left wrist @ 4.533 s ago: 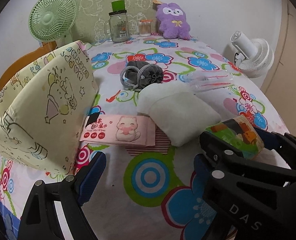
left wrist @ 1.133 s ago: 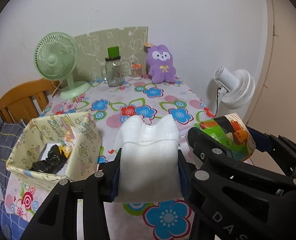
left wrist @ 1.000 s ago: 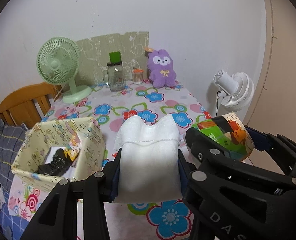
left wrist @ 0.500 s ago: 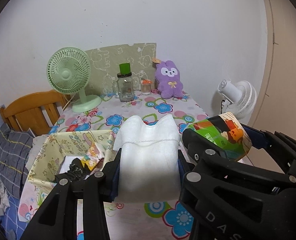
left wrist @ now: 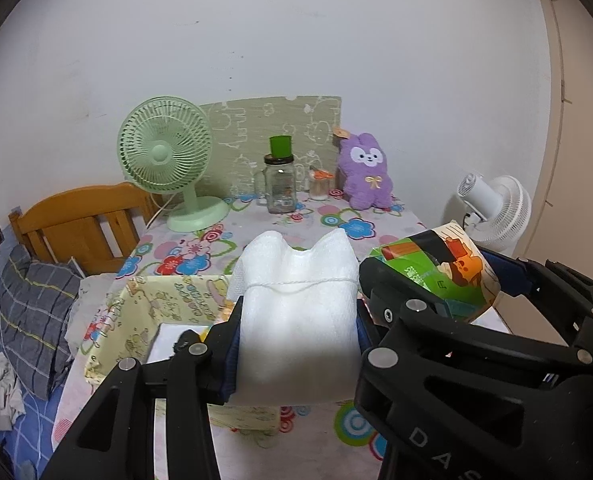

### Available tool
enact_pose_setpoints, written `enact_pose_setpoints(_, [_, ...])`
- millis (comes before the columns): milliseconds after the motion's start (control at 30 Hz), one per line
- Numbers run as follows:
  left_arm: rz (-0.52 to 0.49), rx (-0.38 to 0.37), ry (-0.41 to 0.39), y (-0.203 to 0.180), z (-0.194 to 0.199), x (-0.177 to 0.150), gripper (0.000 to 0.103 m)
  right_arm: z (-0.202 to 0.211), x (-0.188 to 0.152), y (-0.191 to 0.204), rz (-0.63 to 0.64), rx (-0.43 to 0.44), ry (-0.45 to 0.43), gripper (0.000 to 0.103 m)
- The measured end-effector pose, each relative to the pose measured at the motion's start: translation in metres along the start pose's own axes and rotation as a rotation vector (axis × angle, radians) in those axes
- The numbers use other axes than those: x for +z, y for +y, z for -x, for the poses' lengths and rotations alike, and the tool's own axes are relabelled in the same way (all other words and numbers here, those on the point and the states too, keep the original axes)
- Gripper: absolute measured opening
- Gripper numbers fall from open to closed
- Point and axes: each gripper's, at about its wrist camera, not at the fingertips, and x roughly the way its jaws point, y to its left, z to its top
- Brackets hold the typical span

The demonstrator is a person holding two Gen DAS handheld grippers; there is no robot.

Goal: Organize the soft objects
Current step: 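Lift the white towel with left tool while right tool carries the green bag toward the box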

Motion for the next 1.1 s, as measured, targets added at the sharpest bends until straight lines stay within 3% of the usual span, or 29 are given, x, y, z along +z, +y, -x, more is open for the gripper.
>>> enact_pose_setpoints(1100, [0.090, 0.098, 0.081, 0.096, -0.053, -0.009, 0.050, -0.090, 0.015, 0.079, 0.073, 0.141, 0.103, 0.070])
